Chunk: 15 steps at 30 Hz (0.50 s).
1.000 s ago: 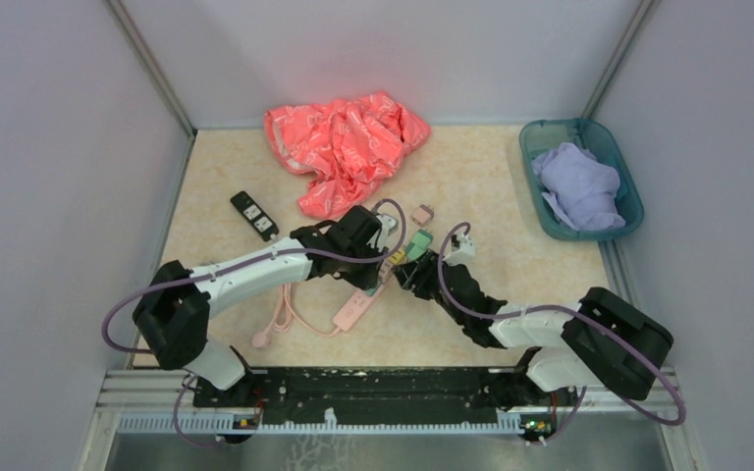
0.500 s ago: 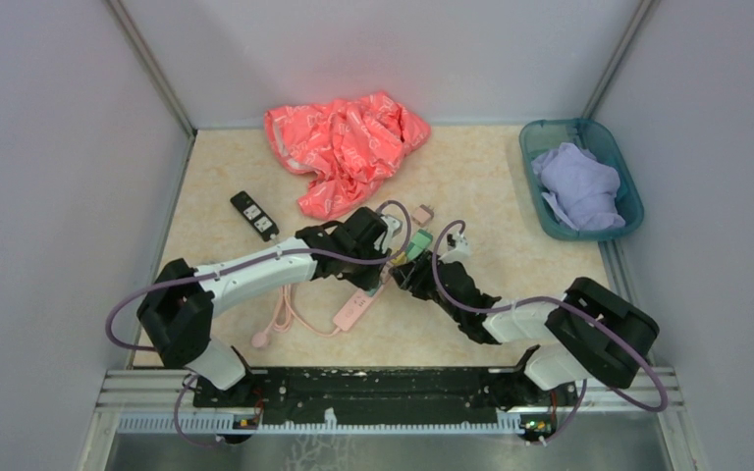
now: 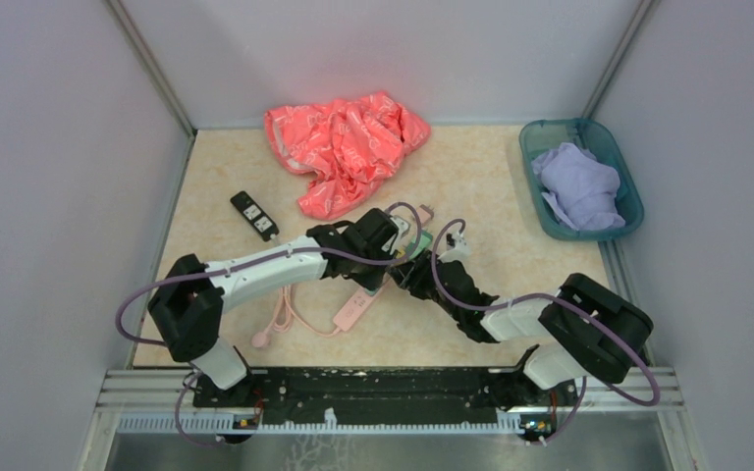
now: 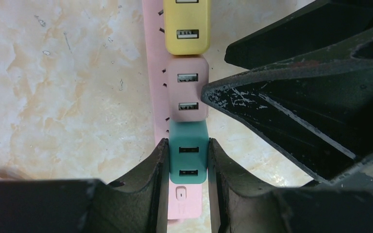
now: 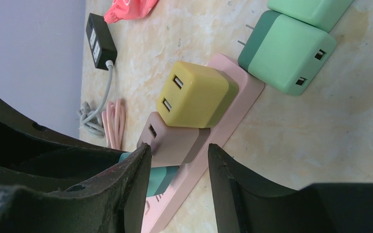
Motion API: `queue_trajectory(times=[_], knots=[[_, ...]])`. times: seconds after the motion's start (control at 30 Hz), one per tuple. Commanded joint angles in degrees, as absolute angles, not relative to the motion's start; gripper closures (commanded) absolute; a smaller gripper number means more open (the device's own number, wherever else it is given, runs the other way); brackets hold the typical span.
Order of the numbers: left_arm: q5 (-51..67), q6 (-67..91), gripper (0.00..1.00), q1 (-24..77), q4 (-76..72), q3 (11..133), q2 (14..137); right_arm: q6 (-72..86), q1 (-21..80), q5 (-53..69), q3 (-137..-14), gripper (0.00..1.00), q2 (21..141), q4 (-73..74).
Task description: Insert the plug
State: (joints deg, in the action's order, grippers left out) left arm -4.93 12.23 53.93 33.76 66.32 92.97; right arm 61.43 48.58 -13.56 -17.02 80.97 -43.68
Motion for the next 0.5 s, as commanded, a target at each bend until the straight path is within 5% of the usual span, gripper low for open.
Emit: queue_trajectory(times=[0.0,0.47], knots=[[-5.2,13.0,1.0,54.7,35.8,66.0,97.3,62.0,48.2,-13.5,-19.0,0.53,81.6,-46.5],[-4.7,16.0,1.0,55.2,35.1,61.5,99.1,62.0,48.2,-12.9,-19.5,0.55,82.3,-45.8]])
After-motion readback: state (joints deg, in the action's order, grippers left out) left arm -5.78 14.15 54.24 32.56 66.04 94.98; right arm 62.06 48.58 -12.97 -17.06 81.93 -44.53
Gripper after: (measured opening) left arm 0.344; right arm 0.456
